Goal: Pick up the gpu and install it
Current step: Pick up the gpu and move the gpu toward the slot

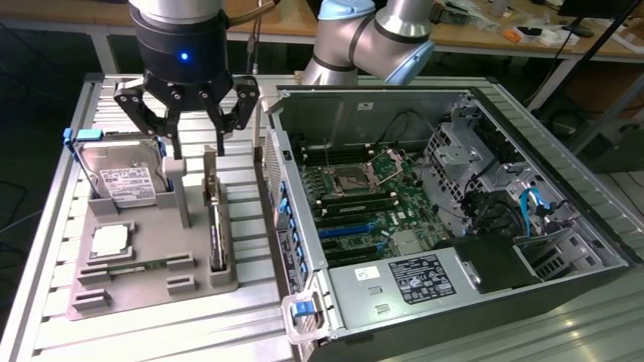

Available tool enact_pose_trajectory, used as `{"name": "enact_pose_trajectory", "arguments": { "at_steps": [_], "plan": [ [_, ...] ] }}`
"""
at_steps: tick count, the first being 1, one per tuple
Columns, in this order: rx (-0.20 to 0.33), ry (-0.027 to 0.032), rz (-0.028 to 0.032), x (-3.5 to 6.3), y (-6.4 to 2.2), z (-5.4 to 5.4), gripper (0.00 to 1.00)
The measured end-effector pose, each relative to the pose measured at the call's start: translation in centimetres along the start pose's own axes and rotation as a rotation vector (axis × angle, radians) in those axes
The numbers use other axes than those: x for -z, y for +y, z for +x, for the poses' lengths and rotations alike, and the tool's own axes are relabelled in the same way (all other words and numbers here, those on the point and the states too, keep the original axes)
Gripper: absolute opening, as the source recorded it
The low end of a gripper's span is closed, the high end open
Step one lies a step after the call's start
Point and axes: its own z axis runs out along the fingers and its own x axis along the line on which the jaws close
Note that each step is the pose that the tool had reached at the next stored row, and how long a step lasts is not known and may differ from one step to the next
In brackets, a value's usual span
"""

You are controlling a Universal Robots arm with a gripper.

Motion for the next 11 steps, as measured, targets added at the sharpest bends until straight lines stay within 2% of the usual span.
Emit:
{"name": "enact_pose_trajectory", "arguments": {
  "at_steps": [11],
  "plan": [
    [0.000,0.0002,0.0002,-1.72,-1.26,0.1,0.54]
  ]
}}
